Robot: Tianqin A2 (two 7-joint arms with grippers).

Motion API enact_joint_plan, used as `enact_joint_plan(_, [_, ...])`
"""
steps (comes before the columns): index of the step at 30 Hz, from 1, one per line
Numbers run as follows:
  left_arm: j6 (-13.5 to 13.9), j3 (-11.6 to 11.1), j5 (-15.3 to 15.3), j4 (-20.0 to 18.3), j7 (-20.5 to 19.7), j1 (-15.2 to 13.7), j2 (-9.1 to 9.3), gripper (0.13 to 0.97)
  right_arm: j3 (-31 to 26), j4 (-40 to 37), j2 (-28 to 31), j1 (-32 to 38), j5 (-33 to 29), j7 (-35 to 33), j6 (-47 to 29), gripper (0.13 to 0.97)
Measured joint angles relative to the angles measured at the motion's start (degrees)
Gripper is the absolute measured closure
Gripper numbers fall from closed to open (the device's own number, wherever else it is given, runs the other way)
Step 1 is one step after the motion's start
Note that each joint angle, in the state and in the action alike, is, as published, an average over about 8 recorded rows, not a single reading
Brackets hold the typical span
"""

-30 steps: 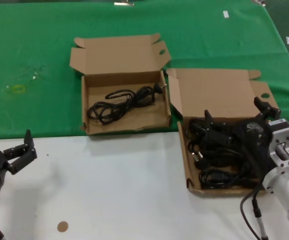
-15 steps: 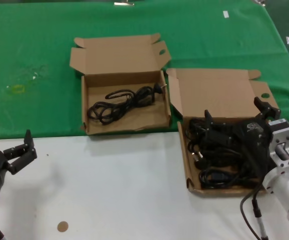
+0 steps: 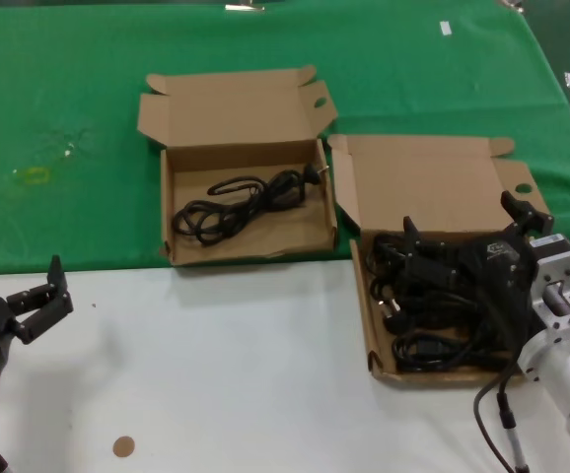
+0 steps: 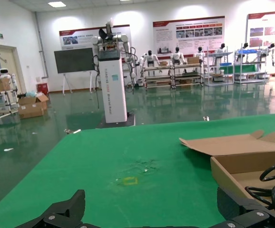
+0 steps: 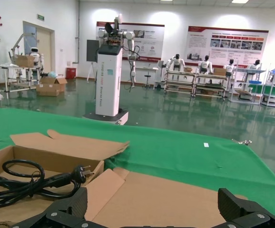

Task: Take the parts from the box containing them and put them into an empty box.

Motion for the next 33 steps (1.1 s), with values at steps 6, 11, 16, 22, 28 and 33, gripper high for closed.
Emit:
enact_joint_plan(6, [0.00, 0.00, 0.00, 0.00, 0.00, 0.00, 0.00, 0.132, 0.00, 0.00, 0.00, 0.00, 0.00, 0.00, 0.00, 0.129])
enact_joint_plan(11, [0.00, 0.00, 0.00, 0.00, 0.00, 0.00, 0.00, 0.132, 0.00, 0.00, 0.00, 0.00, 0.00, 0.00, 0.00, 0.129])
enact_joint_plan(16, [0.00, 0.00, 0.00, 0.00, 0.00, 0.00, 0.00, 0.132, 0.00, 0.00, 0.00, 0.00, 0.00, 0.00, 0.00, 0.129])
enact_joint_plan(22, [0.00, 0.00, 0.00, 0.00, 0.00, 0.00, 0.00, 0.132, 0.00, 0.00, 0.00, 0.00, 0.00, 0.00, 0.00, 0.129])
enact_joint_plan(28, [0.00, 0.00, 0.00, 0.00, 0.00, 0.00, 0.00, 0.132, 0.00, 0.00, 0.00, 0.00, 0.00, 0.00, 0.00, 0.129])
enact_joint_plan(33, [0.00, 0.00, 0.00, 0.00, 0.00, 0.00, 0.00, 0.132, 0.00, 0.00, 0.00, 0.00, 0.00, 0.00, 0.00, 0.129])
